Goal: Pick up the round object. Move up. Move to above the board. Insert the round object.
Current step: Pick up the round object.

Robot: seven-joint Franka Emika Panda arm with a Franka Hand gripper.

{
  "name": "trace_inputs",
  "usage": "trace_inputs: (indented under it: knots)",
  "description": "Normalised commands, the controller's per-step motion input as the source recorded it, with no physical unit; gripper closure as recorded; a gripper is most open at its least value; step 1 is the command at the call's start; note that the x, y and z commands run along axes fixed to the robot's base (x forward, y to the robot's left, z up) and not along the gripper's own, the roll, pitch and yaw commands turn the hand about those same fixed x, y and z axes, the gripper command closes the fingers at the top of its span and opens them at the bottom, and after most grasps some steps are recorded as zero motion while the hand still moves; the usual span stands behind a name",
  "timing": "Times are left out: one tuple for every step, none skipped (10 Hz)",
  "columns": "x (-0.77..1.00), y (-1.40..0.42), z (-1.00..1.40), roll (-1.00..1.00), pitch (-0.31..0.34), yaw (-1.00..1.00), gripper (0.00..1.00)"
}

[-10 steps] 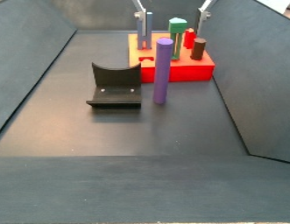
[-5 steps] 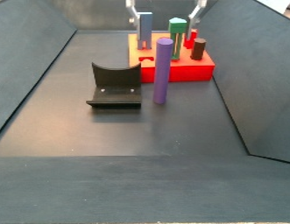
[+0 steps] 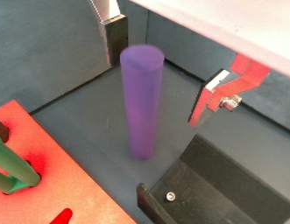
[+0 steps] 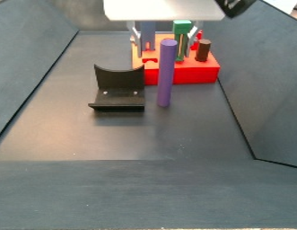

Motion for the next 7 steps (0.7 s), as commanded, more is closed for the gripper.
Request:
trace_inputs:
  knots:
    - [-0.09, 0.00, -0.38, -0.13, -0.064, 0.00, 0.00]
    - [-0.10, 0.00, -0.34, -0.12, -0.060, 0.00, 0.00]
    - [-0.04, 0.00, -0.29, -0.08, -0.030, 0.00, 0.00]
    - [0.00, 0.00, -0.15, -0.06, 0.000, 0.00, 0.00]
    - [0.00, -0.04, 0.00, 0.00, 0.000, 0.00, 0.00]
    - [0.00, -0.11, -0.01, 0.00, 0.000, 0.00, 0.00]
    - [0.00, 0.00, 0.00, 0.00, 0.000, 0.00, 0.00]
